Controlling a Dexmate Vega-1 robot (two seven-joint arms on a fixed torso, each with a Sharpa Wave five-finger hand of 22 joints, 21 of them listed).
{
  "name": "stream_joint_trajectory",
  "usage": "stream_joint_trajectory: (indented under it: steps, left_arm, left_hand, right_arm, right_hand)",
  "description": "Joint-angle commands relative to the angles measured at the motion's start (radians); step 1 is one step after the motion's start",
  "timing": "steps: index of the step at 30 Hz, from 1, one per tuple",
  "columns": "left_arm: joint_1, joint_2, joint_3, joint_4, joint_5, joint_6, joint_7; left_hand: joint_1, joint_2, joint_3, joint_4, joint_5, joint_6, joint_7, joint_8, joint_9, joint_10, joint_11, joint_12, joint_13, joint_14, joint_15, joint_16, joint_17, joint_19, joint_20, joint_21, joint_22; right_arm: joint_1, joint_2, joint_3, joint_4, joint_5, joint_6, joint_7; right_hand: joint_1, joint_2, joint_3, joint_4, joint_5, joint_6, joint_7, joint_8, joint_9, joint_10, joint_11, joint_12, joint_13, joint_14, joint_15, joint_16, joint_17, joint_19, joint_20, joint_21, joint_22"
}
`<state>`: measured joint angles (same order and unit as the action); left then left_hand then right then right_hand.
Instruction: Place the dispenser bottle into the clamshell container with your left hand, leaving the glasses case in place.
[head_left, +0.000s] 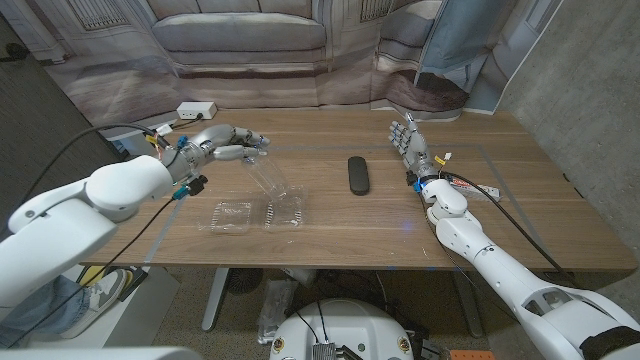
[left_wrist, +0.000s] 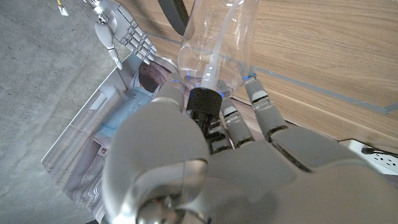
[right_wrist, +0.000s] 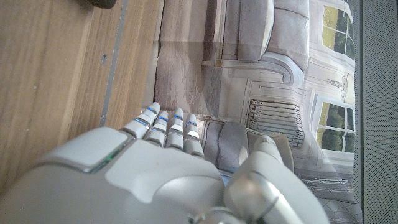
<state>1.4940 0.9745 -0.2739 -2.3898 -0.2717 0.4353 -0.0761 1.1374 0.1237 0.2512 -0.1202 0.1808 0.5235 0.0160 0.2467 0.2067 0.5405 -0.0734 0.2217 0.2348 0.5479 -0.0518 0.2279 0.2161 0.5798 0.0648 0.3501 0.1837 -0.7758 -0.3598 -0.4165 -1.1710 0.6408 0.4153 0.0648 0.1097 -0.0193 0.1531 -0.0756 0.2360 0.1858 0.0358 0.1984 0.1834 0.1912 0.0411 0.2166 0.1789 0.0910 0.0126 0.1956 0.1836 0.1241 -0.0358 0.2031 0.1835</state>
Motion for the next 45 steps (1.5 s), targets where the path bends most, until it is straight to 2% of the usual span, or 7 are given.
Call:
stream_joint_trajectory:
  steps: [1, 17, 26, 36, 45]
  left_arm:
    - [0.016, 0.000, 0.002, -0.027, 0.014, 0.061, 0.001]
    - [0.046, -0.024, 0.005, -0.029, 0.035, 0.058, 0.010]
    - [0.019, 0.000, 0.029, -0.034, 0.030, 0.093, 0.010]
    - [-0.007, 0.046, 0.072, -0.074, 0.055, 0.204, 0.063]
    - [-0.038, 0.060, 0.111, -0.059, 0.043, 0.194, 0.074]
  left_hand:
    - [-0.005, 0.004, 0.007, 0.001, 0.003, 0.006, 0.001, -0.006, 0.006, 0.000, 0.002, 0.000, 0.004, 0.008, -0.002, -0.005, 0.006, -0.001, -0.002, -0.006, 0.002]
    - [-0.006, 0.001, 0.007, 0.001, 0.003, 0.007, 0.001, -0.007, 0.006, 0.001, 0.002, -0.002, 0.004, 0.006, -0.004, -0.008, 0.006, -0.003, -0.001, -0.008, 0.002]
    - [-0.006, 0.001, 0.008, 0.001, 0.003, 0.008, 0.000, -0.008, 0.006, 0.003, 0.002, -0.002, 0.004, 0.005, -0.004, -0.008, 0.006, -0.002, 0.000, -0.009, 0.002]
    - [-0.007, 0.002, 0.009, 0.002, 0.003, 0.006, 0.001, -0.010, 0.006, 0.001, 0.001, -0.003, 0.005, 0.000, -0.002, -0.011, 0.006, -0.006, 0.004, -0.012, 0.002]
    - [-0.007, 0.002, 0.010, 0.001, 0.003, 0.004, 0.000, -0.012, 0.006, -0.001, 0.002, -0.004, 0.005, -0.002, -0.003, -0.012, 0.006, -0.012, 0.004, -0.016, 0.002]
  right_arm:
    - [-0.003, -0.002, 0.002, -0.009, 0.004, -0.005, -0.001]
    - [-0.003, 0.003, -0.009, -0.015, -0.002, -0.011, 0.000]
    - [-0.009, 0.000, -0.005, -0.024, 0.002, -0.013, -0.005]
    - [-0.021, -0.009, -0.001, -0.033, 0.005, -0.015, -0.005]
    - [-0.027, -0.013, 0.001, -0.035, 0.008, -0.021, -0.007]
  right_hand:
    - [0.008, 0.005, -0.002, 0.003, -0.002, 0.009, 0.003, 0.001, 0.005, 0.006, 0.001, -0.004, 0.006, 0.008, 0.001, -0.005, 0.004, 0.010, -0.016, -0.001, 0.002]
    - [0.008, 0.007, -0.003, 0.003, -0.002, 0.013, 0.000, 0.002, 0.005, 0.007, 0.003, -0.004, 0.006, 0.008, 0.003, -0.005, 0.004, 0.011, -0.017, -0.001, 0.002]
    - [0.009, 0.008, -0.004, 0.002, -0.003, 0.013, 0.001, 0.002, 0.005, 0.006, 0.002, -0.004, 0.006, 0.009, 0.001, -0.005, 0.004, 0.011, -0.016, -0.001, 0.002]
    - [0.009, 0.009, -0.004, 0.002, -0.003, 0.012, 0.001, 0.001, 0.005, 0.007, 0.003, -0.004, 0.006, 0.010, 0.001, -0.005, 0.004, 0.011, -0.016, -0.001, 0.002]
    - [0.009, 0.009, -0.005, 0.002, -0.003, 0.013, 0.001, 0.001, 0.005, 0.006, 0.002, -0.005, 0.006, 0.008, 0.002, -0.006, 0.004, 0.011, -0.016, -0.001, 0.002]
